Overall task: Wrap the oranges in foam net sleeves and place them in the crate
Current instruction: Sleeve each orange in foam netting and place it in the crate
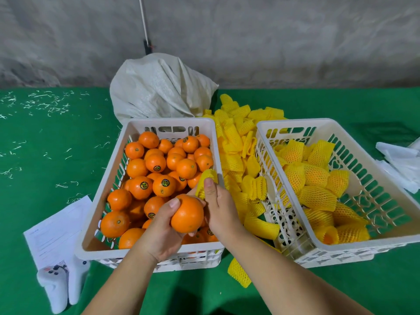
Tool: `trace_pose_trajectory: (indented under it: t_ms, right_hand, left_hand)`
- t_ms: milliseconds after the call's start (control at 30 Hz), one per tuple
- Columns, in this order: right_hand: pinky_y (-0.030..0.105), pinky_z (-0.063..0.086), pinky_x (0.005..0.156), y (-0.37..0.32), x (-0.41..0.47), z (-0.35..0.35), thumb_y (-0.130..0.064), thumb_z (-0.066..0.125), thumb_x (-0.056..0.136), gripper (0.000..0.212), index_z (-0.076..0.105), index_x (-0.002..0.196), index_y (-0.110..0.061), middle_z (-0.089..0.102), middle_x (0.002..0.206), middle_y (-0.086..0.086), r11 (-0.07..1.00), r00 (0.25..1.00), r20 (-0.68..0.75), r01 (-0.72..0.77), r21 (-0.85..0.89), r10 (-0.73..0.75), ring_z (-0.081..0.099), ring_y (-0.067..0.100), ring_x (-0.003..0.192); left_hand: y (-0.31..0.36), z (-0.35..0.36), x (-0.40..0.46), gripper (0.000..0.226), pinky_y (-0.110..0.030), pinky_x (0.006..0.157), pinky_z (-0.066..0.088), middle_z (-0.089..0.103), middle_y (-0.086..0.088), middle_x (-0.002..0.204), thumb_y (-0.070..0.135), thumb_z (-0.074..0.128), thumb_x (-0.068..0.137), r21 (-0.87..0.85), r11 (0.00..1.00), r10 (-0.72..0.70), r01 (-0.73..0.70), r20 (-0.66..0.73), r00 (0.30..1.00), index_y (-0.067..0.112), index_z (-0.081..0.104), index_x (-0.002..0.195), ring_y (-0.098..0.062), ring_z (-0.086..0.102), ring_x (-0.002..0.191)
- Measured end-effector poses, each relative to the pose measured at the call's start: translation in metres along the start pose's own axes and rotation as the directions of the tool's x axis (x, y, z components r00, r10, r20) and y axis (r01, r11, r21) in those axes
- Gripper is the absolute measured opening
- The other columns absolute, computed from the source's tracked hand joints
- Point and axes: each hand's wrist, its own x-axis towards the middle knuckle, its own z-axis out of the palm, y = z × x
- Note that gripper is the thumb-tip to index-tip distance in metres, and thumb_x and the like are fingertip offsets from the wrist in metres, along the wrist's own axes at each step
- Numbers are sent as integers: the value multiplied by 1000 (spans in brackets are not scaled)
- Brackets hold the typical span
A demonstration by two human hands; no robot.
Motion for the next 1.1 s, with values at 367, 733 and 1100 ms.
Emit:
trace_pose_trajectory:
  t_ms: [367, 733, 1100]
  right_hand:
    - [14, 37, 61, 9, 1, -1, -30, 60, 100, 16, 50, 88, -29, 49, 87, -13, 963, 984, -89, 133, -233, -157, 50, 4, 78]
    - [21, 49, 86, 16, 1, 0, -21, 50, 106, 17, 64, 116, -23, 55, 114, -10, 930, 963, -29, 251, -269, -269, 54, 5, 104]
    - [32, 55, 84, 13, 1, 3, -45, 46, 102, 30, 53, 127, -30, 54, 121, -13, 939, 969, 45, 246, -242, -243, 57, 8, 109]
  left_hand:
    - [-3, 20, 9, 56, -49, 88, 63, 67, -11, 129, 48, 69, 90, 164, 972, 221, -165, -426, 877, 26, 48, 136, -34, 71, 116]
    - [5, -27, 3, 72, -12, 83, 55, 64, 19, 125, 50, 89, 78, 859, 506, 228, -71, -54, 972, 51, 43, 133, 8, 64, 108]
    - [-1, -17, 4, 67, -28, 79, 61, 64, 12, 124, 62, 82, 78, 732, 675, 321, -95, -175, 931, 57, 37, 128, -8, 71, 104]
